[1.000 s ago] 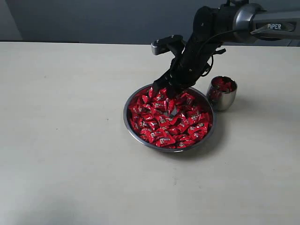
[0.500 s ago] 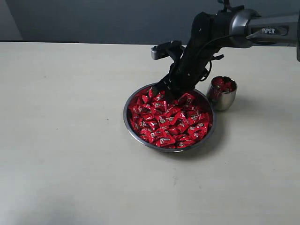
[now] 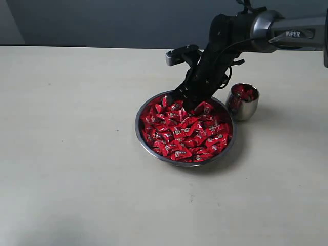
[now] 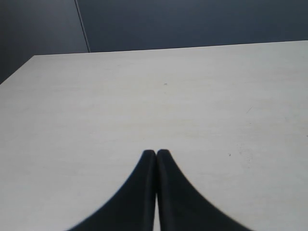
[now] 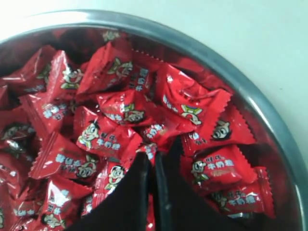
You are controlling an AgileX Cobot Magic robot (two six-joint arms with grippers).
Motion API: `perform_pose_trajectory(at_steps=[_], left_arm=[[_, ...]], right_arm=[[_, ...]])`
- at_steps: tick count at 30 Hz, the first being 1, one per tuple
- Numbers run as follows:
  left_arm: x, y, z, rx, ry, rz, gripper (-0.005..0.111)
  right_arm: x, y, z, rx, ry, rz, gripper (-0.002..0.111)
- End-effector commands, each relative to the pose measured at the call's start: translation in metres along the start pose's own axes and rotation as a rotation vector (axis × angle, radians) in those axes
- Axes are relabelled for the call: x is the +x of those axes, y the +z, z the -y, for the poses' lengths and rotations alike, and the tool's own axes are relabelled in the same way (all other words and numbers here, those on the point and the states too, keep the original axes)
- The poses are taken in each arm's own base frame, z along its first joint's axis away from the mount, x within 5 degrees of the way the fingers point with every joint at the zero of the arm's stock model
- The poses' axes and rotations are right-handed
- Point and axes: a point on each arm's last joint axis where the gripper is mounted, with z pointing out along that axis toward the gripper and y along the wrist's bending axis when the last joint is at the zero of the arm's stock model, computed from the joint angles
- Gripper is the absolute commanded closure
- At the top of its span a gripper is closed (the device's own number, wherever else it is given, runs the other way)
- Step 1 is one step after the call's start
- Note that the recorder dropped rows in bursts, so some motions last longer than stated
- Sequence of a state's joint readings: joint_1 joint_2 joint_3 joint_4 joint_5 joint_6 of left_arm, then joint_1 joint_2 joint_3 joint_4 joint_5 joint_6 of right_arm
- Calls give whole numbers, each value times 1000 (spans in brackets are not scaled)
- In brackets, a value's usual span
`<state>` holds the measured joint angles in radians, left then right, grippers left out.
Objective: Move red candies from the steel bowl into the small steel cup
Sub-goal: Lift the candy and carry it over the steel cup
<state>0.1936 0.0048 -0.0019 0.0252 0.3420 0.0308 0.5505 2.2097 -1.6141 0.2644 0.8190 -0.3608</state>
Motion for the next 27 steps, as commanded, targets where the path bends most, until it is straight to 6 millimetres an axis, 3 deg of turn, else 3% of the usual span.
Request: perform_pose_trajectory(at_steps=[1, 6, 17, 23, 27], left_arm=[[0, 0, 0, 5, 2, 11, 106], [0, 0, 0, 5, 2, 11, 106], [0, 0, 0, 5, 2, 11, 106], [0, 0, 0, 5, 2, 11, 106], [0, 0, 0, 5, 2, 11, 106]], right_arm=[[1, 0, 1, 5, -7, -8, 109], [1, -11, -1, 0, -12, -9, 109], [-8, -94, -8, 114, -81, 138, 109], [1, -131, 23, 173, 52, 190, 109], [21, -161, 59, 210, 199, 214, 109]])
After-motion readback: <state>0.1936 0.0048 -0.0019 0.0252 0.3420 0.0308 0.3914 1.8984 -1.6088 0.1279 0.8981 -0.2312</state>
